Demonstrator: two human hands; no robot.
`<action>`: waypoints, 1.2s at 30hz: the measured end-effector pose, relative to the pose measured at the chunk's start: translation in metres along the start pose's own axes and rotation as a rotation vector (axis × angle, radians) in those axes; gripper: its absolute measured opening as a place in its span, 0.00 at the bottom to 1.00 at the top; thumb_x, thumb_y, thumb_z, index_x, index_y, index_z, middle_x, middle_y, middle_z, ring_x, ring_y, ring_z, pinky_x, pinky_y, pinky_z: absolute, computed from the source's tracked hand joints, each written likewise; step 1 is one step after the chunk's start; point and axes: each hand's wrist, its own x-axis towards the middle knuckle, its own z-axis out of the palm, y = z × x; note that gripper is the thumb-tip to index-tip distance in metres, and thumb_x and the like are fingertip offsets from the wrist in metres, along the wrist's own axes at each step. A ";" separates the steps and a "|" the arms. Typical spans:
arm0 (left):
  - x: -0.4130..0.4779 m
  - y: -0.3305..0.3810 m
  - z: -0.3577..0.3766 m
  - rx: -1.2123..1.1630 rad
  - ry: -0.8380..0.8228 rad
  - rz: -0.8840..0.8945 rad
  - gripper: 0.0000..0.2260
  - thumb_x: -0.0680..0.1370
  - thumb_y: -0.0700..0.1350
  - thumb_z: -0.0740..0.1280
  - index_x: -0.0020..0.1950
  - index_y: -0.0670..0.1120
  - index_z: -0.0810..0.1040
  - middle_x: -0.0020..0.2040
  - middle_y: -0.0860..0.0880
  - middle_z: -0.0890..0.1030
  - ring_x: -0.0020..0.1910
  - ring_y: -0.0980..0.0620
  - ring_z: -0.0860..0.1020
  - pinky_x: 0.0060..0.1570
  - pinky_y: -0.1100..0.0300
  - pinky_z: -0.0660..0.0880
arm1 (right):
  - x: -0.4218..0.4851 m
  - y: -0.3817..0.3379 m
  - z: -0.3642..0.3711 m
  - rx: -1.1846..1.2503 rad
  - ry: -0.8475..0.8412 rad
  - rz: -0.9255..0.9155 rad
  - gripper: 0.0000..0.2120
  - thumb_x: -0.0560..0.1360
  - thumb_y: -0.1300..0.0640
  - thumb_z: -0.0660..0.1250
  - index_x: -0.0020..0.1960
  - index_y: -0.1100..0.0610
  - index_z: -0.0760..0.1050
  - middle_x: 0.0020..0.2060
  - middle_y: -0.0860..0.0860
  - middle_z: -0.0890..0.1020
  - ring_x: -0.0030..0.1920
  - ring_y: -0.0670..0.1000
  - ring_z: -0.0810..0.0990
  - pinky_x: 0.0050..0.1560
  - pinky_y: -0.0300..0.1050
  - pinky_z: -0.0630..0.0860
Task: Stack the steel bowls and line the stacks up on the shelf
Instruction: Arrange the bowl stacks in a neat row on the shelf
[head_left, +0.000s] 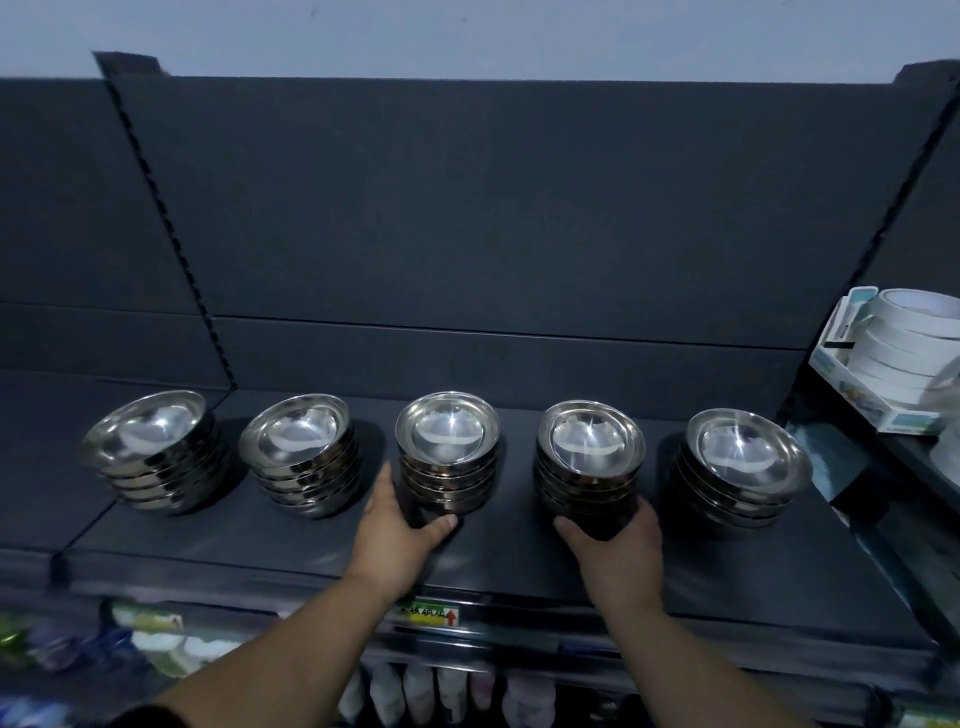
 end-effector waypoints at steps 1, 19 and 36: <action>-0.005 -0.003 -0.003 0.005 0.006 -0.011 0.51 0.62 0.53 0.79 0.77 0.49 0.53 0.73 0.47 0.67 0.70 0.49 0.68 0.70 0.50 0.66 | -0.008 -0.001 0.001 -0.011 0.029 0.002 0.36 0.63 0.56 0.81 0.64 0.65 0.69 0.59 0.60 0.74 0.61 0.59 0.73 0.60 0.46 0.69; 0.016 -0.117 -0.240 -0.082 0.490 -0.068 0.28 0.68 0.50 0.76 0.63 0.43 0.70 0.62 0.44 0.73 0.59 0.44 0.75 0.59 0.50 0.73 | -0.136 -0.103 0.182 0.026 -0.209 -0.017 0.40 0.62 0.52 0.81 0.69 0.58 0.66 0.63 0.55 0.75 0.61 0.54 0.75 0.63 0.49 0.74; 0.097 -0.137 -0.268 -0.152 0.063 0.166 0.47 0.56 0.43 0.83 0.70 0.48 0.63 0.63 0.48 0.75 0.60 0.51 0.74 0.63 0.55 0.70 | -0.145 -0.125 0.262 0.108 -0.034 0.107 0.61 0.55 0.53 0.84 0.77 0.48 0.49 0.72 0.54 0.67 0.69 0.54 0.70 0.71 0.47 0.66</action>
